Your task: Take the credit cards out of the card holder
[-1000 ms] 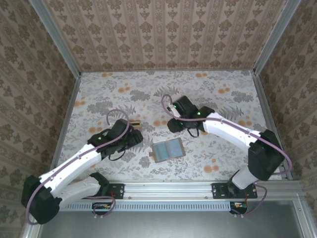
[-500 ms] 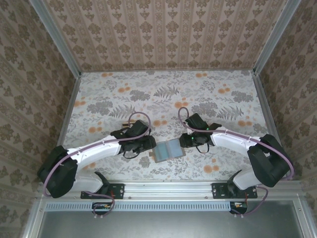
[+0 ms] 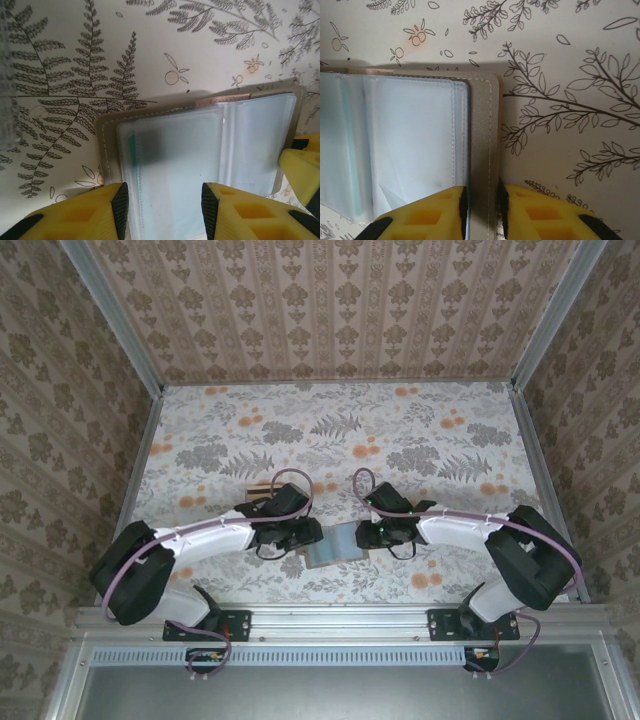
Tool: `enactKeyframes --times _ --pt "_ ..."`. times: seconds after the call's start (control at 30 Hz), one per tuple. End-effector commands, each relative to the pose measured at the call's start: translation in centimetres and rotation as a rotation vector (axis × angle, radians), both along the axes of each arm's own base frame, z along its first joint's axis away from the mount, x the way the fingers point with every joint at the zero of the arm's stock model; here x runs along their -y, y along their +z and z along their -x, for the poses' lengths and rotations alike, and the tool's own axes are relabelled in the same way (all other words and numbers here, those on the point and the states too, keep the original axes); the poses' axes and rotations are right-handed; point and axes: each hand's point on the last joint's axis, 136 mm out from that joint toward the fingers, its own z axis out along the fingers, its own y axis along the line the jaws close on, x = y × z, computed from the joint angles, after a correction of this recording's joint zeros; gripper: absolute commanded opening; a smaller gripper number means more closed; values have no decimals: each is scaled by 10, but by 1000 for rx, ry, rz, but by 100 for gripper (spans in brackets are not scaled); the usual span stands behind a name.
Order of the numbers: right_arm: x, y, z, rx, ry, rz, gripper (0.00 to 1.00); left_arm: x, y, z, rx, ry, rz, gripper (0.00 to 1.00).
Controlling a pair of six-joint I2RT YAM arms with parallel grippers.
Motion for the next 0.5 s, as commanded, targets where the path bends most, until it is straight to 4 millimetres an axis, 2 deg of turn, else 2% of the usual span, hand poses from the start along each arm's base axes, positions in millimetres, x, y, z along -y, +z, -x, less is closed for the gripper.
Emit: enactKeyframes --times 0.0,0.2,0.47 --pt "1 -5 12 -42 -15 -2 28 2 -4 5 -17 -38 -15 44" --pt "-1 -6 14 -47 -14 1 29 -2 -10 9 -39 -40 -51 43" --pt "-5 -7 14 -54 -5 1 29 17 -8 8 -25 -94 4 41"
